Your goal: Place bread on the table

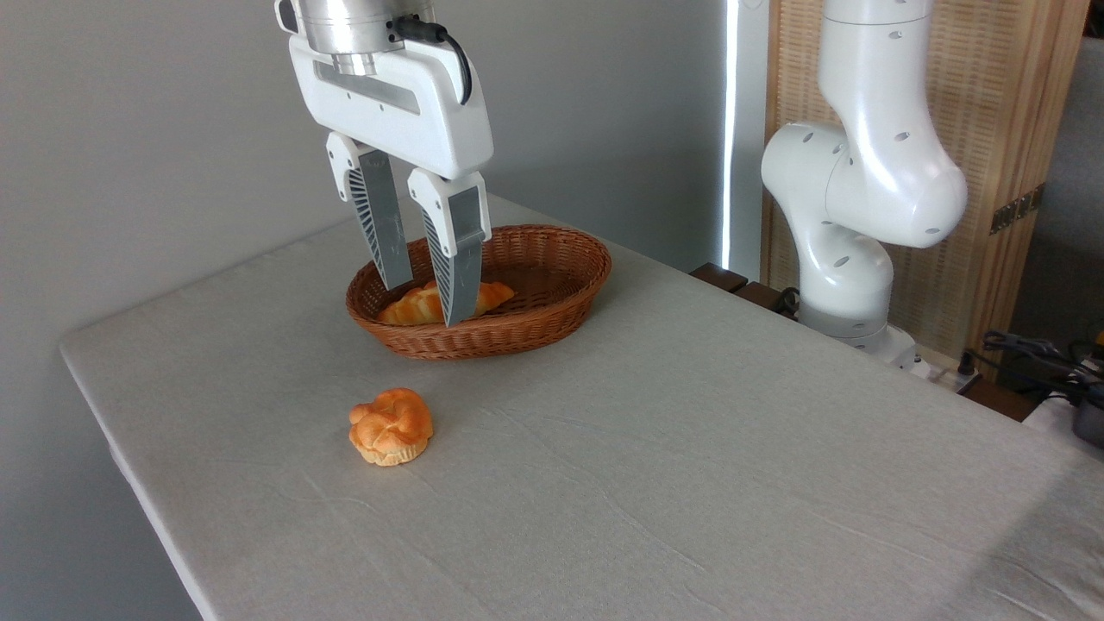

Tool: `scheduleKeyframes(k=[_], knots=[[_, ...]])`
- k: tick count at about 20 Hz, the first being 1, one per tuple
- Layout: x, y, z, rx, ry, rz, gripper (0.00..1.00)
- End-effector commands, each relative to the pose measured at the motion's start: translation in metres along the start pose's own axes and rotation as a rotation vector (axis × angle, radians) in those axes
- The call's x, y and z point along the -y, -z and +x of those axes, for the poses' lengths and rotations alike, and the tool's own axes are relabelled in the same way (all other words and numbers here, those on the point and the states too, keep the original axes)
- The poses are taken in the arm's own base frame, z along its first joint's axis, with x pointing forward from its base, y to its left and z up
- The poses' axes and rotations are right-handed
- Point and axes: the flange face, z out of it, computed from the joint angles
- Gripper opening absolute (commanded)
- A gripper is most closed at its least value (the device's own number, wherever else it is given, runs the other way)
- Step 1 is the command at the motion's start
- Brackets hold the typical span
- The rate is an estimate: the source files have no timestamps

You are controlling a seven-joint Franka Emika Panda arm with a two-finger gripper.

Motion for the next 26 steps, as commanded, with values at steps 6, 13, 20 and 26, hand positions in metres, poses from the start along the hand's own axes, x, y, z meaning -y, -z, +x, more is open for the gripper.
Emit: scheduleKeyframes(k=[6, 13, 20, 26], knots=[[0.003, 0.002, -0.005, 0.009, -0.008, -0.006, 1.00], [0.000, 0.000, -0.001, 0.003, -0.014, -0.004, 1.00], [-0.014, -0.003, 0.006, 0.003, -0.041, -0.012, 1.00], [-0.084, -0.014, 0.038, -0.012, -0.161, -0.057, 1.00]])
